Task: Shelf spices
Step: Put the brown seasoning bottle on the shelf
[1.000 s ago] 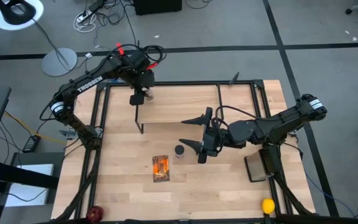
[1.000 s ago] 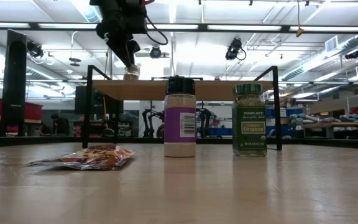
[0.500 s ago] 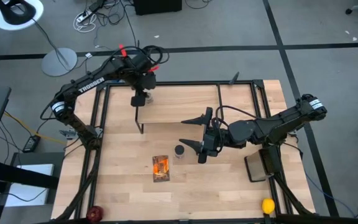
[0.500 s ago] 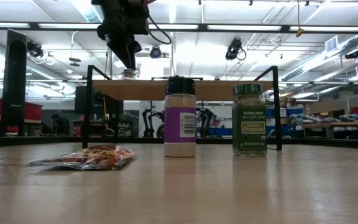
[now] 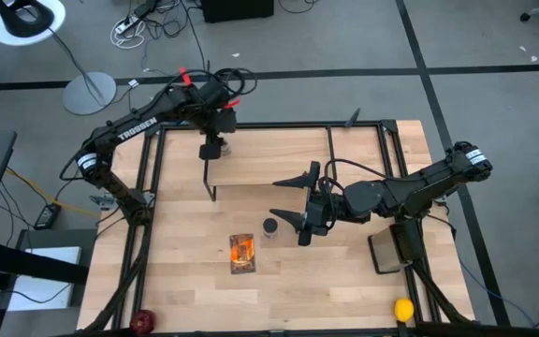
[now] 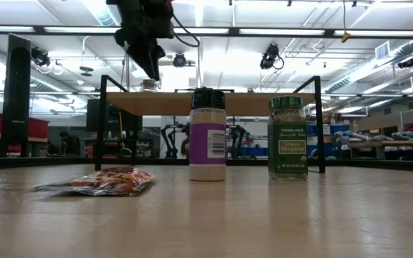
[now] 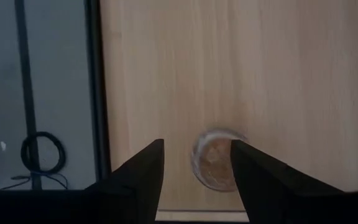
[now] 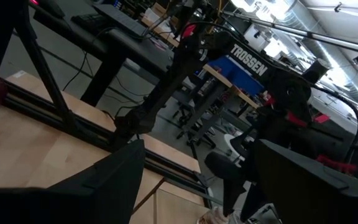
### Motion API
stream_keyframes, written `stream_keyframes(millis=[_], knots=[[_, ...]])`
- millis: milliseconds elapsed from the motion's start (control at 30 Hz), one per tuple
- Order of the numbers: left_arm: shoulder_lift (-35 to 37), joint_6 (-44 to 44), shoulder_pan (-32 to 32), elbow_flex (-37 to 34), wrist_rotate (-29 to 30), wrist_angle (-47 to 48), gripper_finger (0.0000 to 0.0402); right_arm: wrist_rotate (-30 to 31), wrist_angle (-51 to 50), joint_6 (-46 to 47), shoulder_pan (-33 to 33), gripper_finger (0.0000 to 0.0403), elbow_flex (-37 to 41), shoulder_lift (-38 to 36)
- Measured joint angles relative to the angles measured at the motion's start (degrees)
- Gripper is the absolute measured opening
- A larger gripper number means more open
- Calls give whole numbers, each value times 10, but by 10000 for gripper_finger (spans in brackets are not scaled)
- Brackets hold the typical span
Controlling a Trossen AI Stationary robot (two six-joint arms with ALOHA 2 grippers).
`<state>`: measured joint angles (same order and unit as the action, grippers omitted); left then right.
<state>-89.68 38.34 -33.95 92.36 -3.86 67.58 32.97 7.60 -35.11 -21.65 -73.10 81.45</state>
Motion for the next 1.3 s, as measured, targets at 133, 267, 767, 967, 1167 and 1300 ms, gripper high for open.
stream_keyframes(millis=[133, 267, 767, 967, 1167, 1300], knots=[[3, 0, 0, 5, -2, -17, 188, 0, 0, 0, 0, 304, 0, 0], [4, -4, 0, 16, -25, -20, 188, 0, 0, 0, 0, 304, 0, 0], [4, -11, 48, 17, -52, 28, 9, 0, -1, 0, 0, 304, 0, 0], [4, -31, 52, -10, -39, 70, 3, 0, -2, 0, 0, 304, 0, 0], [4, -41, 51, -54, 3, 54, 2, 0, -1, 0, 0, 304, 0, 0], [3, -43, 51, -80, 13, 33, 1, 0, -1, 0, 0, 304, 0, 0]])
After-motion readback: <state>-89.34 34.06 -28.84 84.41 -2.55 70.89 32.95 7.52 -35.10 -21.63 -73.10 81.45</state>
